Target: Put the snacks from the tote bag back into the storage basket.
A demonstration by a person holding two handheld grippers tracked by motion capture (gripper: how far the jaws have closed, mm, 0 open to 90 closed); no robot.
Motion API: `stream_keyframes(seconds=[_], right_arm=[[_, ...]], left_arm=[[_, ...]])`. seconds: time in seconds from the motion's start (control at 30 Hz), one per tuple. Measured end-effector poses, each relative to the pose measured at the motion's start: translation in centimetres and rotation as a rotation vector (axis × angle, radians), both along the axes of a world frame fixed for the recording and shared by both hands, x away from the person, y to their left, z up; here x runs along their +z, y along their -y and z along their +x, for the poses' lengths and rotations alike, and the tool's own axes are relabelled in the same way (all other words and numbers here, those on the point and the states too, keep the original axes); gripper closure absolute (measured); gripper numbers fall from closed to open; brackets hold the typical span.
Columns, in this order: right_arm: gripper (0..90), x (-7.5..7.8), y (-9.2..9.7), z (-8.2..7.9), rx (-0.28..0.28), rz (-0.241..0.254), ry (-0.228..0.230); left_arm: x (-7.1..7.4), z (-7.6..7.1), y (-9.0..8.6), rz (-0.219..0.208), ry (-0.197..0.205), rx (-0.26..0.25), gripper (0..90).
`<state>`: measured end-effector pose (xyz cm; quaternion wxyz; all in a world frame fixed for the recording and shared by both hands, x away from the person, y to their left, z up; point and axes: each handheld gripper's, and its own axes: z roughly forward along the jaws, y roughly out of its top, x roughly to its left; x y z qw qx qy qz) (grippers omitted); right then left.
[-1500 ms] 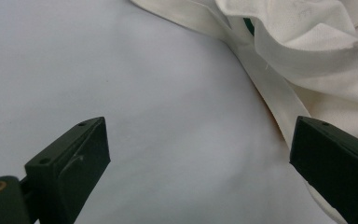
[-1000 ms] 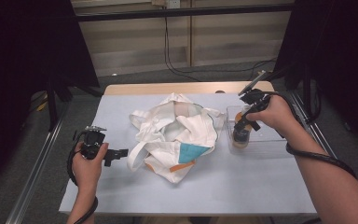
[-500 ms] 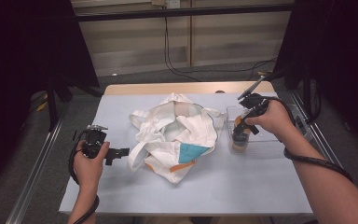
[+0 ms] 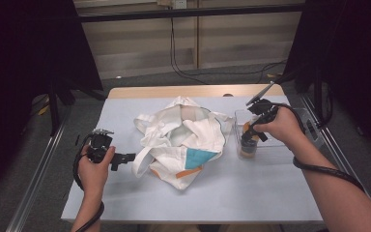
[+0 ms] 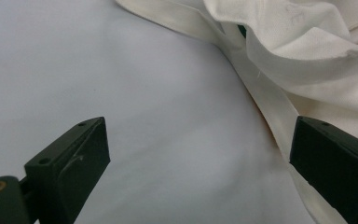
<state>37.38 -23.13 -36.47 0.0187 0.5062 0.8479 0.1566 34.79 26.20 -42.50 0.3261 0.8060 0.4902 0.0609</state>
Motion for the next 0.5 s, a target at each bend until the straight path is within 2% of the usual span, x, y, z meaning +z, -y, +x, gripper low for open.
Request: stream_keyframes(seconds=[0.13,0.23,0.33,0.37,0.43,0.47,0.5], right_arm=[[25.0,0.0,0.2,-0.1,-0.025,0.032,0.008],[22.5,0.1,0.2,-0.2,-0.013,-0.004,0.017],[20.2,0.2,0.4,-0.4,-0.015,0.004,0.025],[19.3,0.2,0.5,-0.5,-0.013,0.008,0.043],[18.2,0.2,0.8,-0.6,-0.006,0.011,0.044],[18.0,0.3,0.8,-0.8,-0.021,0.009,0.033],[17.8,0.3,1.0,-0.8,-0.016,0.013,0.048]], left_arm=[[-0.1,0.0,0.1,-0.01,0.006,0.014,4.6],[0.0,0.1,0.0,-0.01,0.0,0.003,4.6],[0.0,0.1,0.1,-0.008,0.006,0.003,4.6],[0.0,0.1,0.1,-0.006,0.007,0.005,4.6],[0.1,0.1,0.1,-0.007,0.003,0.001,4.6],[0.1,0.2,0.1,-0.003,0.005,-0.001,4.6],[0.1,0.2,0.1,-0.003,0.006,-0.001,4.6]])
